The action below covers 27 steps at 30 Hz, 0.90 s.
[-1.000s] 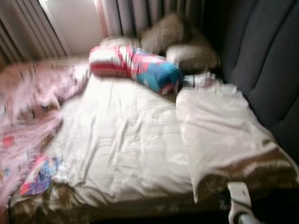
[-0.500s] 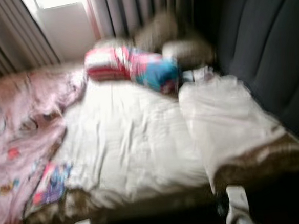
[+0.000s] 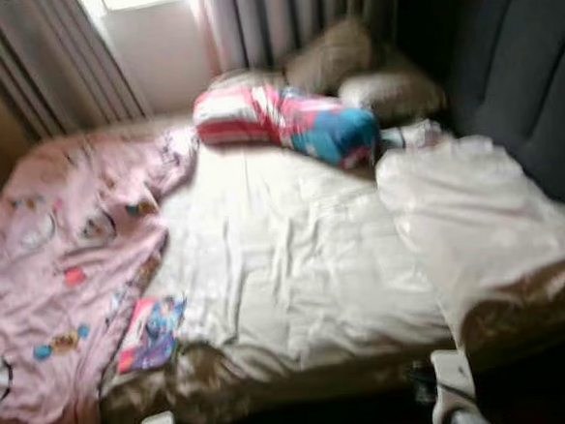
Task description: Clean up the room
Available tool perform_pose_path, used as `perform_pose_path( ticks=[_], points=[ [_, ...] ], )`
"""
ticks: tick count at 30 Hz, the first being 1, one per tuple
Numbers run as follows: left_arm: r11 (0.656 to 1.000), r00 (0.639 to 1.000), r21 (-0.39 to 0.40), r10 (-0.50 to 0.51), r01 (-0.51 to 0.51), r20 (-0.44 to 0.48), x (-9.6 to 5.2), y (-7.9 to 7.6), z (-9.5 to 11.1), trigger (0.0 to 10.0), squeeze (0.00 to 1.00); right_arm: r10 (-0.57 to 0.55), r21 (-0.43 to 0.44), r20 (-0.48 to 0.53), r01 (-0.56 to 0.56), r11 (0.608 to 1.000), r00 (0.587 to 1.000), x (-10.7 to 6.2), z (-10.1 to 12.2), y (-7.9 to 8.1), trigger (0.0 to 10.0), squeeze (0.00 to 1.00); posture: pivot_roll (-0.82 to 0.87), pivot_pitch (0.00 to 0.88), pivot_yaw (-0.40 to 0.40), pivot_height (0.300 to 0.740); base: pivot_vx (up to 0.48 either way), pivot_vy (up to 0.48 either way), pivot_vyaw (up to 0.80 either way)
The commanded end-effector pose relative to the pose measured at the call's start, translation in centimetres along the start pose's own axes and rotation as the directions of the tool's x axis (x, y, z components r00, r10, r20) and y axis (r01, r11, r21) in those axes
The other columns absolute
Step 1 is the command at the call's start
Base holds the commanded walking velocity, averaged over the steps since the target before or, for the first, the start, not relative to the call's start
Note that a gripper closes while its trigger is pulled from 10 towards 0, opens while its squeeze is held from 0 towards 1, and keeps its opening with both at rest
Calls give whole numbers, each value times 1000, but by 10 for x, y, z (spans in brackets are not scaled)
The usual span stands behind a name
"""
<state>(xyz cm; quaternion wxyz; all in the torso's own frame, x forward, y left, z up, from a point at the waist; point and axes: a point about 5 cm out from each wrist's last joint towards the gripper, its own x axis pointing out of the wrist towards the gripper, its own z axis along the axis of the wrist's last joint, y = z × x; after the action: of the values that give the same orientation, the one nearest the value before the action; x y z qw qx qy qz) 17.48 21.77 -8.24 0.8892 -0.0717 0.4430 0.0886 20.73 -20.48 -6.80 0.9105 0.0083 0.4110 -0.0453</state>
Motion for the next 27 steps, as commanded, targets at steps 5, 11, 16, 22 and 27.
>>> perform_pose_path(
  ticks=[5, 11, 16, 22, 27],
  points=[
    [1000, 1000, -12, 28, -28, 8, -1, 9, 3, 10000, 0, 46, -1, 28, -46, 999, 999, 3, 9, 15, 10000, 0, -46, 0, 54, 740, 0, 375, 751],
    [999, 999, -21, 32, -31, 11, 0, 9, 5, 10000, 0, 40, 14, 29, -41, 999, 999, 3, 10, 15, 10000, 0, -41, 9, 52, 740, 0, 374, 104],
    [999, 999, -28, 41, -41, 12, -2, 15, 4, 10000, 0, 38, 23, 34, -39, 999, 999, 3, 11, 15, 10000, 0, -43, 19, 55, 740, 0, 372, 0],
    [998, 999, -31, 46, -45, 17, -2, 21, 5, 10000, 0, 41, 14, 27, -42, 999, 999, 3, 12, 16, 10000, 0, -43, 34, 57, 740, 0, 374, 0],
    [999, 999, -33, 39, -38, 19, -2, 17, 4, 10000, 0, 41, 16, 26, -41, 999, 999, 4, 12, 16, 10000, 0, -42, 41, 58, 740, 0, 373, 0]
  ],
)
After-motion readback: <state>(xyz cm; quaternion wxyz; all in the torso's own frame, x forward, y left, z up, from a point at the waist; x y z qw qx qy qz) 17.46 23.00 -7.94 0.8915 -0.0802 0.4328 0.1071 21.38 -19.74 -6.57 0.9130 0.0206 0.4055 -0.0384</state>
